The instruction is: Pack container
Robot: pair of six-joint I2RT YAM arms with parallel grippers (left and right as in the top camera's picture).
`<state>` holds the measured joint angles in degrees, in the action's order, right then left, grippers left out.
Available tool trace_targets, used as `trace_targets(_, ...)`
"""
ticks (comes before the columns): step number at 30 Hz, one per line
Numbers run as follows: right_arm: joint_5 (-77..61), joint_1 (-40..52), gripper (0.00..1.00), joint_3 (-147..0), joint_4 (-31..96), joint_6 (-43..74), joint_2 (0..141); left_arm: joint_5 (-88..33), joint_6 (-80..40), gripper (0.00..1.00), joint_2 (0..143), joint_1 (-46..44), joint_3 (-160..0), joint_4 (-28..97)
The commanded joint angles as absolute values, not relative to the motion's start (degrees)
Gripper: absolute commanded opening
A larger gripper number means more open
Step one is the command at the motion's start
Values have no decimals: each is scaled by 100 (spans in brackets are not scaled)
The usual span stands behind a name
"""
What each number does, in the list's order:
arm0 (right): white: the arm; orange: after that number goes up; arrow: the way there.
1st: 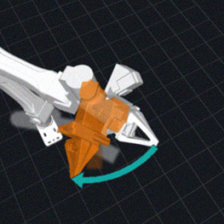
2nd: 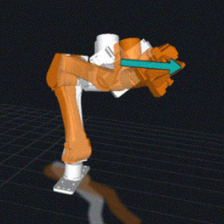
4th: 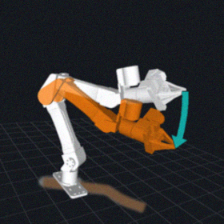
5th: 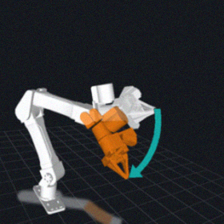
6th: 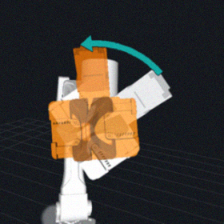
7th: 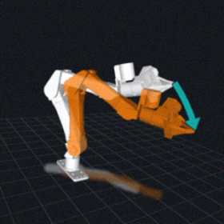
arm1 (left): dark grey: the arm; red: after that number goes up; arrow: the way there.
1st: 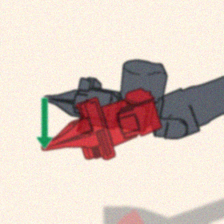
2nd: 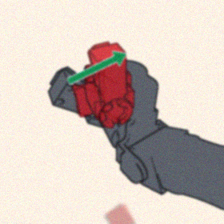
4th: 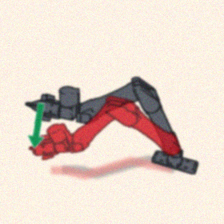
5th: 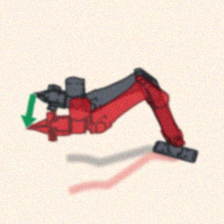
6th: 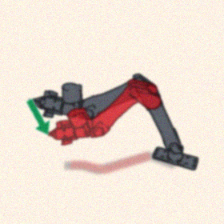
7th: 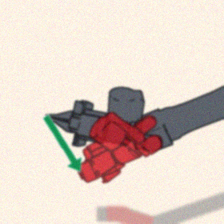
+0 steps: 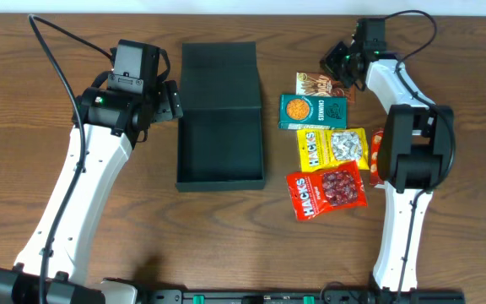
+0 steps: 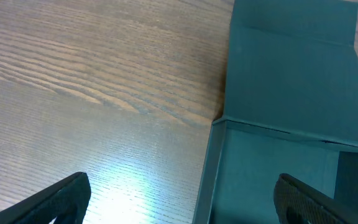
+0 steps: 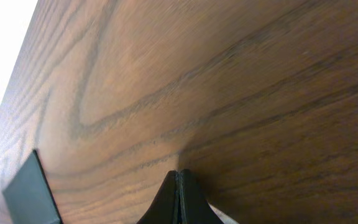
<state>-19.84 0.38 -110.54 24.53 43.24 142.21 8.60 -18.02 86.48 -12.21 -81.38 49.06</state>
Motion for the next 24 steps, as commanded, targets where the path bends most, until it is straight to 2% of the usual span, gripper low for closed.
trace_targets(1,-1938,132,1,-11146,2683,3568,14020,963,-1822,95,8689,-1197,-8158,4925)
trace_targets(5,-1745,130,2,-11393,2991,2871,13513,963,-1822,95,8689,-1197,-8158,4923)
trace_targets(9,-1479,143,16,-11439,3420,2064,12757,963,-1822,95,8689,-1197,-8158,4923)
trace_targets(13,-1343,158,39,-11439,4012,1299,12049,965,-1820,95,8689,-1194,-8158,4923)
trace_targets(15,-1343,158,59,-11439,4375,819,11758,965,-1798,95,8689,-1197,-8158,4923)
trace_targets(16,-1343,158,78,-11439,4613,548,11616,967,-1796,95,8689,-1197,-8158,4923)
trace_targets(17,-1345,158,85,-11439,4882,272,11483,967,-1793,95,8689,-1197,-8158,4923)
trace_targets(19,-1345,158,89,-11439,5358,-43,11284,967,-1776,95,8689,-1197,-8158,4925)
trace_targets(21,-1343,158,99,-11439,5725,-158,11159,967,-1776,95,8689,-1194,-8158,4925)
trace_targets(24,-1347,154,99,-11439,6184,-158,11052,965,-1715,95,8689,-1194,-8158,4925)
